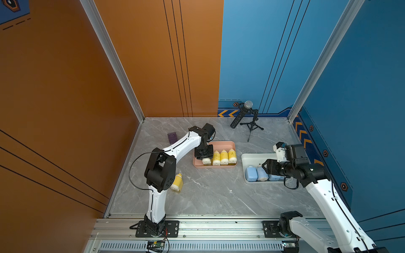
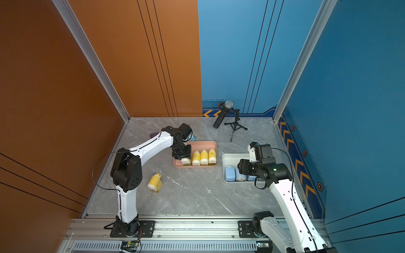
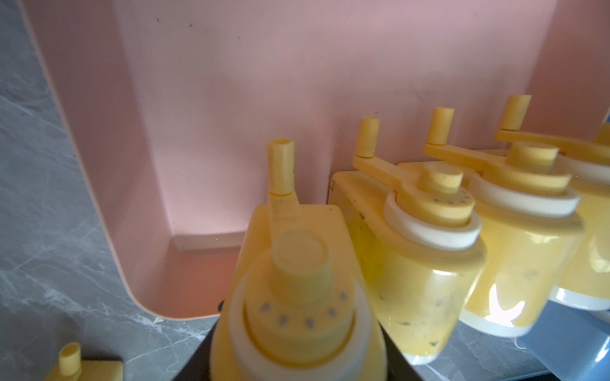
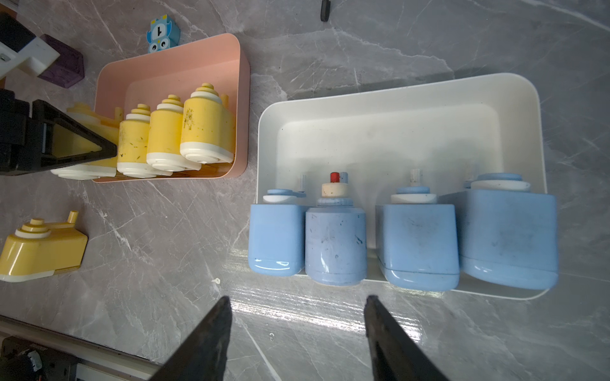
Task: Place the pencil sharpeners by color into the storage box
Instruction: Place the pencil sharpener in the storage box.
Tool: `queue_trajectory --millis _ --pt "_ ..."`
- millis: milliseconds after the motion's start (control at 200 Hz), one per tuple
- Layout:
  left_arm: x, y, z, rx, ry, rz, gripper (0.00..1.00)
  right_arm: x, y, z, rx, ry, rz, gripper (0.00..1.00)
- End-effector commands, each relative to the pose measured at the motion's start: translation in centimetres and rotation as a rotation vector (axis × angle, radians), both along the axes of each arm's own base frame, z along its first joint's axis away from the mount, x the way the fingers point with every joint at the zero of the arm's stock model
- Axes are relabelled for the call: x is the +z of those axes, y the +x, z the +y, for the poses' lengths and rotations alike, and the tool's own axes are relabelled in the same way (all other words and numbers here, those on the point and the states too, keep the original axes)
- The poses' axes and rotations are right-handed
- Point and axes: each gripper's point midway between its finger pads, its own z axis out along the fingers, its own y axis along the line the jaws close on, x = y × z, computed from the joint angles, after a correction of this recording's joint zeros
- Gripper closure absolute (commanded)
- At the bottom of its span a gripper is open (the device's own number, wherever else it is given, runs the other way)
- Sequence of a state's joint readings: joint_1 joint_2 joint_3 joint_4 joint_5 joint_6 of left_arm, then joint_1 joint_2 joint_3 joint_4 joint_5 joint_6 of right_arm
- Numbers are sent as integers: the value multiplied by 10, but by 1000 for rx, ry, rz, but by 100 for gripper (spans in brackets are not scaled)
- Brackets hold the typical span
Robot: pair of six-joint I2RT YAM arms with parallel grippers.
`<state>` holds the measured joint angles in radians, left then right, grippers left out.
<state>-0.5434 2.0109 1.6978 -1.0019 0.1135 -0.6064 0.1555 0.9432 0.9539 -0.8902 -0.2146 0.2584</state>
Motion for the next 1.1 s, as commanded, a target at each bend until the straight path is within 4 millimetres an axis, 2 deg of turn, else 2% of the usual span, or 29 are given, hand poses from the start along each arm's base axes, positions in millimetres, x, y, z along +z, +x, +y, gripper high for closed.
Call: queue_trajectory --millis 0,260,1096 --pt "0 1 -3 10 13 7 61 -4 -8 0 11 9 22 35" --pt "-11 2 -3 23 30 27 61 -4 -9 0 8 7 20 35" --pt "-27 5 -4 37 58 47 60 -5 -13 -2 -4 8 17 35"
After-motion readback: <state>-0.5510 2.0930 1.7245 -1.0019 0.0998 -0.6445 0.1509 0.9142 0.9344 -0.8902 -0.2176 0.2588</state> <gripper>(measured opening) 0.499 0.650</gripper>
